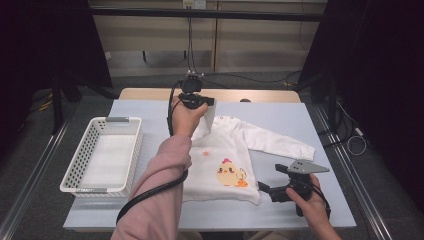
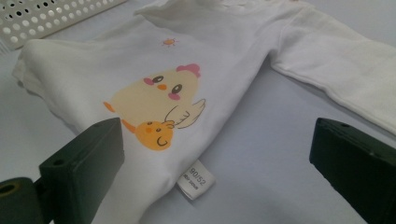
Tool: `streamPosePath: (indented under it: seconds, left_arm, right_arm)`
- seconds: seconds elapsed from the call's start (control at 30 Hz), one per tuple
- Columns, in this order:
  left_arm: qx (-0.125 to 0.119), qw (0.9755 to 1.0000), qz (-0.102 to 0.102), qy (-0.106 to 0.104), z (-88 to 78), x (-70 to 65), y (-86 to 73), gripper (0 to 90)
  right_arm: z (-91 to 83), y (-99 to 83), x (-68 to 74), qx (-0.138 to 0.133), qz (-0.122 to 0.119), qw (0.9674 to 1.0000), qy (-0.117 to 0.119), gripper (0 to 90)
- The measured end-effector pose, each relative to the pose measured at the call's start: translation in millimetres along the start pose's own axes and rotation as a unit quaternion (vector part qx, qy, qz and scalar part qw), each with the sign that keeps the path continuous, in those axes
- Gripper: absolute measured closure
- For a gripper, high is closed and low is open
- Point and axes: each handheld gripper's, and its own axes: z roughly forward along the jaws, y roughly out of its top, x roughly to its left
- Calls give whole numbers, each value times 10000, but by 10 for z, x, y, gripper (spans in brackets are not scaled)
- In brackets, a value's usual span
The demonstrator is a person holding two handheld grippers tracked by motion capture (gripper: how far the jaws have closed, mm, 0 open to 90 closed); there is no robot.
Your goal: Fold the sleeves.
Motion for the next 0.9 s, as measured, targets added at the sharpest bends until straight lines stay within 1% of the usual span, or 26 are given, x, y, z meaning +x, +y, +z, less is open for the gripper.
streamPosePath:
  seconds: [0.03, 0.07, 0.1, 0.17, 0.27, 0.33, 0.37, 0.47, 0.5, 0.53, 0.63, 0.67, 0.77, 0.9]
  left_arm:
    - [12, 10000, 35, -19, 13, 7, -4, 868]
    - [-11, 10000, -16, -27, 30, -2, -11, 868]
    - [24, 10000, 4, -33, 45, 2, -15, 868]
    - [12, 10000, -20, -36, 74, 0, -29, 867]
    - [23, 10000, 12, -37, 114, 2, -52, 865]
    - [-2, 10000, -28, -65, 143, -2, -70, 864]
    - [32, 10000, -30, -66, 153, -3, -74, 864]
    - [20, 10000, -13, -93, 182, -2, -92, 862]
    - [38, 10000, 2, -85, 193, -3, -97, 861]
    - [1, 10000, -19, -93, 201, -6, -103, 860]
    - [35, 9999, -30, -119, 228, -6, -117, 857]
    - [30, 9999, -38, -149, 237, -6, -123, 857]
    - [30, 9999, -59, -148, 268, -12, -140, 855]
    - [54, 9998, -64, -165, 310, -14, -163, 850]
  right_arm:
    - [0, 0, -1, -1, -8, 10000, -11, 29]
    - [-1, 1, 1, -12, 23, 10000, -3, 29]
    - [-2, 1, 1, -15, 29, 10000, 9, 29]
    - [-3, 0, -1, -7, 26, 10000, 5, 29]
    - [-5, 0, -1, -11, 26, 10000, 6, 29]
    - [-4, -2, -1, -13, 21, 10000, -7, 29]
    - [-4, -2, -1, -15, 27, 10000, 1, 29]
    - [-6, -2, -2, -18, 28, 10000, 2, 29]
    - [-4, -3, -4, -20, 14, 10000, -4, 29]
    - [-4, -5, -6, -7, -11, 10000, -4, 29]
    - [-5, -6, -9, -2, -19, 10000, -10, 29]
    - [-6, -4, -6, -21, 12, 10000, 10, 29]
    - [-8, -4, -7, -27, 8, 10000, 21, 29]
    - [-7, -9, -10, -6, -37, 10000, 3, 29]
